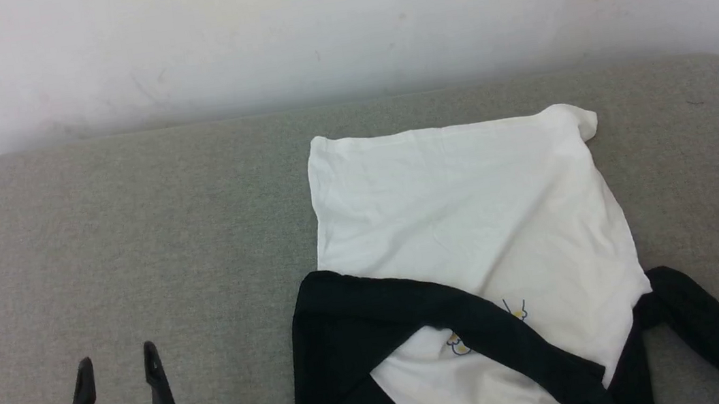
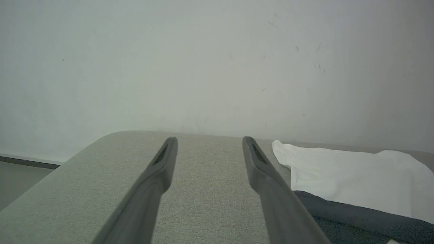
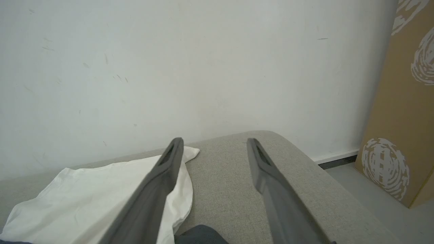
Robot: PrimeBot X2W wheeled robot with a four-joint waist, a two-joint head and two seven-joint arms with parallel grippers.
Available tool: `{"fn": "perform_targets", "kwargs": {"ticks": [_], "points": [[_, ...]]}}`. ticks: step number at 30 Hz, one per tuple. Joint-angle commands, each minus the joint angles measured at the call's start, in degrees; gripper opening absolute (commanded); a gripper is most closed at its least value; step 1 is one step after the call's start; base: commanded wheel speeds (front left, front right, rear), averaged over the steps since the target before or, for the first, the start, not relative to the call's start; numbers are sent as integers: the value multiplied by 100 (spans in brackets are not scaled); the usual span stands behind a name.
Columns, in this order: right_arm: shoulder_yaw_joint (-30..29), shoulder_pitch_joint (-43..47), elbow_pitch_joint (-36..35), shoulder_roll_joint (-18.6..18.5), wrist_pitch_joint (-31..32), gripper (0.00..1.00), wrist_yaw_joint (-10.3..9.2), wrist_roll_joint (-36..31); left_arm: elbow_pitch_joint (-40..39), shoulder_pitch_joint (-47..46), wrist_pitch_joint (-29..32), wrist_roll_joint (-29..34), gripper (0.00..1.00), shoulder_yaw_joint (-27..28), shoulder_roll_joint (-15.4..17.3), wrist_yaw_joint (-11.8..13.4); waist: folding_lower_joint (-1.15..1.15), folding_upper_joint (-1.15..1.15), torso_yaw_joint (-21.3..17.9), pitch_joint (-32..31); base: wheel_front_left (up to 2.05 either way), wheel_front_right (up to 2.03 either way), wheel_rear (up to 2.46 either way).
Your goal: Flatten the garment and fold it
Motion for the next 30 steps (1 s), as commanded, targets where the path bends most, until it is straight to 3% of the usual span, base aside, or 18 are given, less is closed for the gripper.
{"fn": "perform_targets", "kwargs": {"ticks": [1,7,13,20,30], "points": [[7,30,1,11,-26,100,-4,27,-40,20,-28,57,100,43,-35,-80,0,0,11,-16,0,0,0],[-29,-260,-339,11,285,100,-4,-230,-98,-176,-28,198,100,165,-371,-604,0,0,-68,82,0,0,0],[-253,-721,-683,9,1039,100,-4,-529,-77,-447,-28,355,100,176,-567,-982,0,0,-210,439,0,0,0],[-973,-760,-239,-175,2546,100,-4,-422,-78,-663,-28,556,100,240,-688,-1217,0,0,-247,828,0,0,0],[-1711,-641,499,-37,3476,100,-4,-672,84,-787,-28,651,100,273,-836,-1467,0,0,-247,1116,0,0,0]]}}
